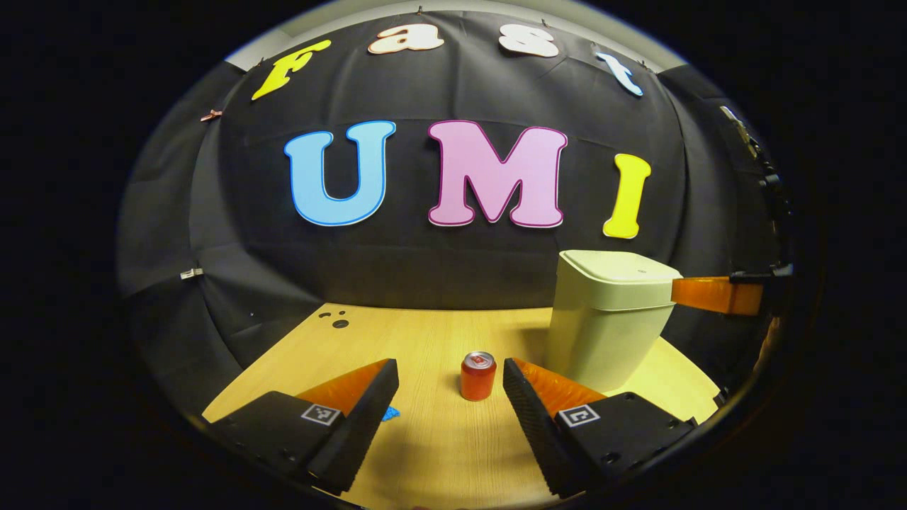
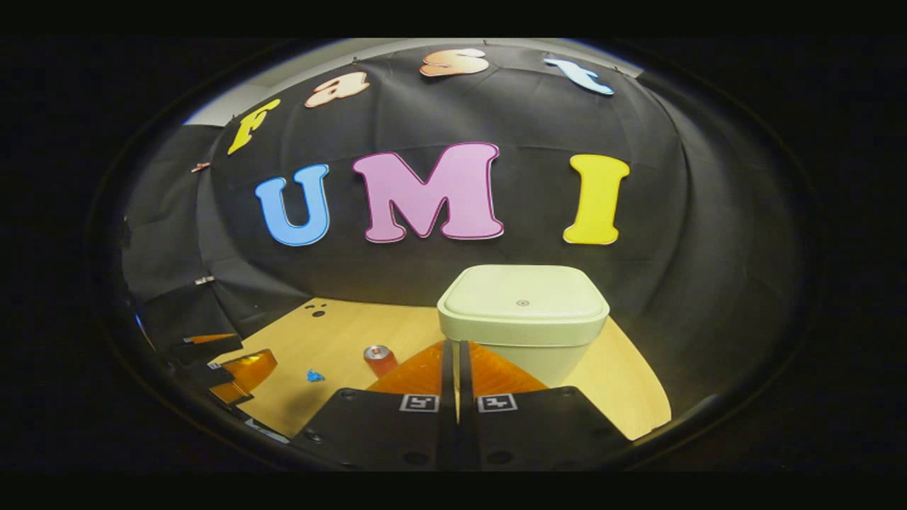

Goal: Press the lid of the desktop garbage bin to open it, pick up the crumpled paper on the desktop and throw it into the bin, then pick up the pop can on the desktop and drop it into the bin, and finally close the garbage bin lid.

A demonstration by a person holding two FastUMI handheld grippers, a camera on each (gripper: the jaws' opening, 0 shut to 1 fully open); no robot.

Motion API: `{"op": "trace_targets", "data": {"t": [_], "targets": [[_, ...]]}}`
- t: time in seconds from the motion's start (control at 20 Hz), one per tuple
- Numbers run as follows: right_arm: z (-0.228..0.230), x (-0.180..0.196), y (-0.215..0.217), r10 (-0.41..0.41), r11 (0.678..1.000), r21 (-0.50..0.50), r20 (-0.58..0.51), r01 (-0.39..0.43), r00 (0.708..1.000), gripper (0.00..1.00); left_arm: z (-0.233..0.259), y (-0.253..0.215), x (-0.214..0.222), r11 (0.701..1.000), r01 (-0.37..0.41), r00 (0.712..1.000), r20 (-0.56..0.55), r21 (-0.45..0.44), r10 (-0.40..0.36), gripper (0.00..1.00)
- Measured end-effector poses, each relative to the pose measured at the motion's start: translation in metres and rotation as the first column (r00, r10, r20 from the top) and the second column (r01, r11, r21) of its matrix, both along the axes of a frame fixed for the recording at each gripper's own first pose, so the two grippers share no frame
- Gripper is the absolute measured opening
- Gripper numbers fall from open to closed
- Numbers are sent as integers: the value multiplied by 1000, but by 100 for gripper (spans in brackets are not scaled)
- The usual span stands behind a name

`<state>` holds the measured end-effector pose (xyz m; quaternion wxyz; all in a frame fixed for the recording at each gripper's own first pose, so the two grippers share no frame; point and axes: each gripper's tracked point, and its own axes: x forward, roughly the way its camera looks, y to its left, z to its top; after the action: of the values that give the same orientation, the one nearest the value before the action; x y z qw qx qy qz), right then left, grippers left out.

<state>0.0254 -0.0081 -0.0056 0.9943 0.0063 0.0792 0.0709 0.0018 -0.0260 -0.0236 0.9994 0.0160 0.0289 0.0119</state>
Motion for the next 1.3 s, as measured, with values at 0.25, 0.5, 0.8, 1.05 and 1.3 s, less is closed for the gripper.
{"op": "trace_targets", "data": {"t": [0.25, 0.5, 0.8, 1.05, 1.3], "targets": [[20, 31, -22, -33, 999, -14, 20, 33, 999, 5, -5, 1, 0, 1000, -21, 1000, -13, -14, 21, 96], [28, 56, -35, -50, 999, -13, 36, 51, 998, 0, -10, 5, 1, 999, -48, 998, -28, -16, 47, 96], [17, 89, -47, -74, 997, -25, 18, 74, 997, 5, -16, 15, 1, 995, -102, 994, -46, -17, 101, 96], [5, 107, -55, -88, 995, -42, -15, 87, 996, 0, -17, 19, 2, 991, -134, 990, -54, -17, 133, 96], [2, 107, -54, -95, 994, -54, -22, 93, 995, 0, -17, 18, 4, 991, -133, 990, -52, -7, 132, 96]]}}
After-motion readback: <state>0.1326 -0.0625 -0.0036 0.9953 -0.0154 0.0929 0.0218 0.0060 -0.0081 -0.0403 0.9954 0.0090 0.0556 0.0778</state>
